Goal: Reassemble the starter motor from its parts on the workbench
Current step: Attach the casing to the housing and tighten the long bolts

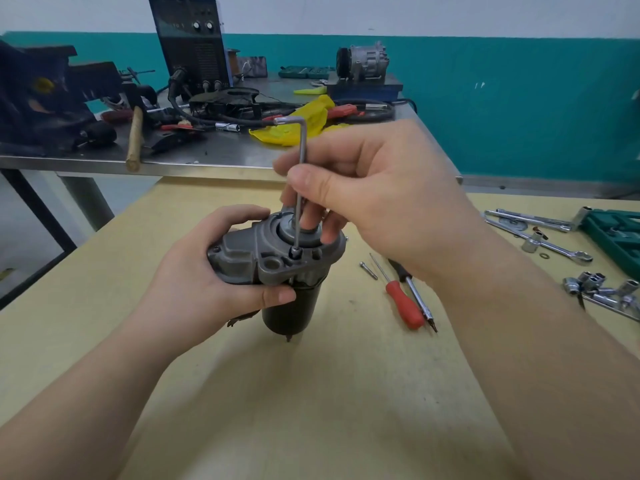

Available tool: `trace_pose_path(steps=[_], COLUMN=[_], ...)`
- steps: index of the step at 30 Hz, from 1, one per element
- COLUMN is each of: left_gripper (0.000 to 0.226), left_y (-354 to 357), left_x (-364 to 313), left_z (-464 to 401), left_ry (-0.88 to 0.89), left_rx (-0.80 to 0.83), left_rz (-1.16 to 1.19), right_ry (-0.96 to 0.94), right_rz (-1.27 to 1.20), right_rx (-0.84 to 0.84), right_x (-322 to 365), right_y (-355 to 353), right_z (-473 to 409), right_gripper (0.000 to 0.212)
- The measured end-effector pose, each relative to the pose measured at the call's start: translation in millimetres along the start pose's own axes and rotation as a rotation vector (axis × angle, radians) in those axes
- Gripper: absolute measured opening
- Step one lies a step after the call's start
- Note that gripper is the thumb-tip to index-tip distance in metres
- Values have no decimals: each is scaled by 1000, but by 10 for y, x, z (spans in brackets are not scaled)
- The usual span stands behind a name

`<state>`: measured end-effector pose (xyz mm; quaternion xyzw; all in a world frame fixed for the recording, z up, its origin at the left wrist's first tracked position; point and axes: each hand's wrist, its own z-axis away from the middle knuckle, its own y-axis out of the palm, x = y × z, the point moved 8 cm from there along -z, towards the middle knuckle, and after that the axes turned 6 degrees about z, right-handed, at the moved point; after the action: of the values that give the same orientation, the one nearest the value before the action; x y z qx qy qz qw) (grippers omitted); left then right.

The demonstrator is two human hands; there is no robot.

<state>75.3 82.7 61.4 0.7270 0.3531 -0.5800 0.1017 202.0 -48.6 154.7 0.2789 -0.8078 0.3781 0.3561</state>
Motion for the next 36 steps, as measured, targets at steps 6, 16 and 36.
trace_pose_path(steps=[6,16,36], left_gripper=[94,91,86], left_y=[6,-26,-17], left_x=[-15,-2,-13], left_z=[20,20,30], left_ry=[-1,2,6], left_rx=[5,13,-12], left_rz=[18,-27,6], right_ry=[32,-37,16], right_rz=[6,-42,63], right_rx=[-58,-56,43], right_x=[-77,-61,-59], right_y=[64,94,113], right_z=[9,41,66], right_gripper=[11,4,2])
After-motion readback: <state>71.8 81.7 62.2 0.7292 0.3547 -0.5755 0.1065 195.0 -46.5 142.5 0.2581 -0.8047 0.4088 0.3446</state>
